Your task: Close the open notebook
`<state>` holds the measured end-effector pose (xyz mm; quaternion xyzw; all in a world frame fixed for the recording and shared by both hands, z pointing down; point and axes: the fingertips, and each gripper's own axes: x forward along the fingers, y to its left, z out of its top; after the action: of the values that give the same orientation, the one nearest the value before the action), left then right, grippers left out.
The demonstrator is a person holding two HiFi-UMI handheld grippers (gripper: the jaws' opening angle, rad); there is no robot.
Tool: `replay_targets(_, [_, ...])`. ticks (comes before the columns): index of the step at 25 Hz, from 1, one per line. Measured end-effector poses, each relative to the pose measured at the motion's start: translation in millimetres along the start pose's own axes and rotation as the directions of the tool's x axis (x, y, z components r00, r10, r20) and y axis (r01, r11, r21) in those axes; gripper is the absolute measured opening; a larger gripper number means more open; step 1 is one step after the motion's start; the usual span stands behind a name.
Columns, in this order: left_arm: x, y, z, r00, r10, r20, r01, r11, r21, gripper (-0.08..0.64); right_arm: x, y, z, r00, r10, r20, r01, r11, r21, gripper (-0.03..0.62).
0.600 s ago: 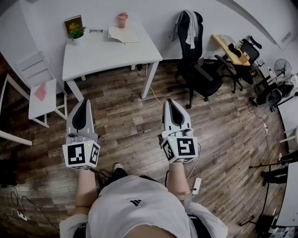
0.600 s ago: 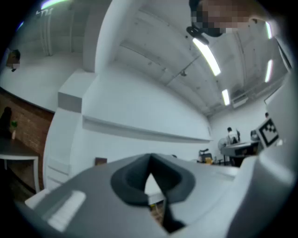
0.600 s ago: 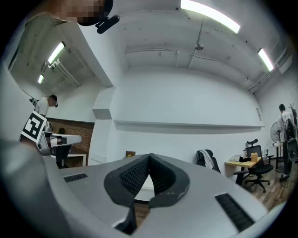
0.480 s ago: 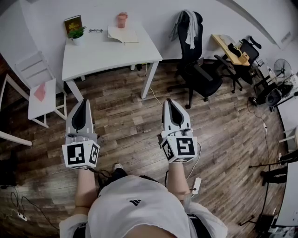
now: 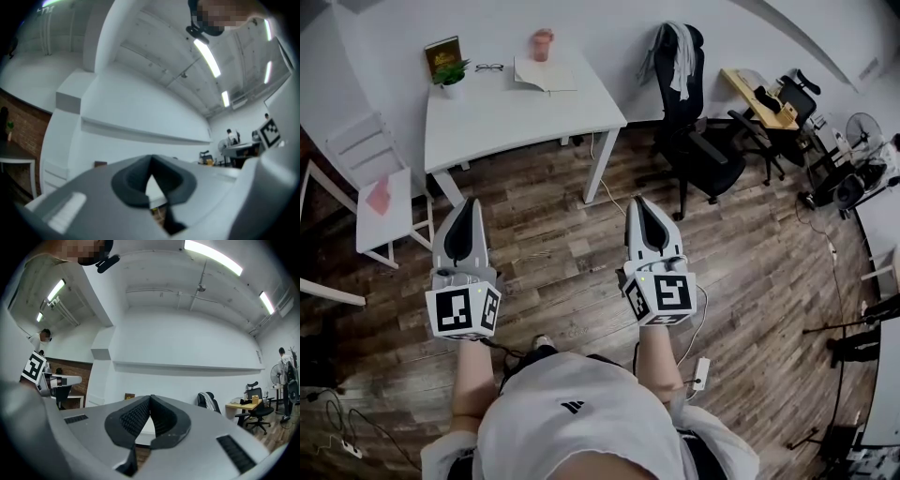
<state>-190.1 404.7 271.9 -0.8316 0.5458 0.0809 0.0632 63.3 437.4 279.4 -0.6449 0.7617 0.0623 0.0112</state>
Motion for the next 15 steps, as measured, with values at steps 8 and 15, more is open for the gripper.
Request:
replay_targets(8, [6,30,-4,0.999,-0.036,0.001,0.036,0.999,0.003,0.008,17,23,1,0.999,-0.010,0.037,0.009,0.999,0.032,-0.005])
replay_targets(15, [21,46,-15,0.998,-0.058,0.000,0.058,0.998,-0.036,0.008,29,25,-7,0.999,-0.041,0.022,0.041,0.999,0.035,-0.005])
